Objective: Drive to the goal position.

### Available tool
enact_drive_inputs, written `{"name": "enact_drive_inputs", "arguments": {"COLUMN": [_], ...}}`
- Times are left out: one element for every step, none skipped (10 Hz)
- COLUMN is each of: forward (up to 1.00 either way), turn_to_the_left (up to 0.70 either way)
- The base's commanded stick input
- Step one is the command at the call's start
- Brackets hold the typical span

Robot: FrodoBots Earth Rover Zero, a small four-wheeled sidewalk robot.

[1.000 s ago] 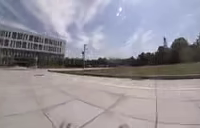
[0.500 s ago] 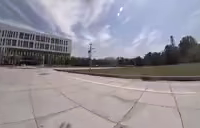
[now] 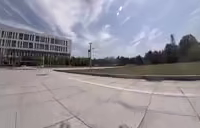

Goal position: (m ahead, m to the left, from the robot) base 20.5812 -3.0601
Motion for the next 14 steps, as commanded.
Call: {"name": "enact_drive_inputs", "arguments": {"forward": [0.7,0.7,0.7,0.7,0.7,0.7,0.7,0.7,0.7,0.7,0.7,0.7,0.7,0.7], "turn_to_the_left": [0.0,0.06,0.05,0.08,0.18,0.35,0.35,0.34,0.23,0.08,0.0,0.0,0.0,0.0]}}
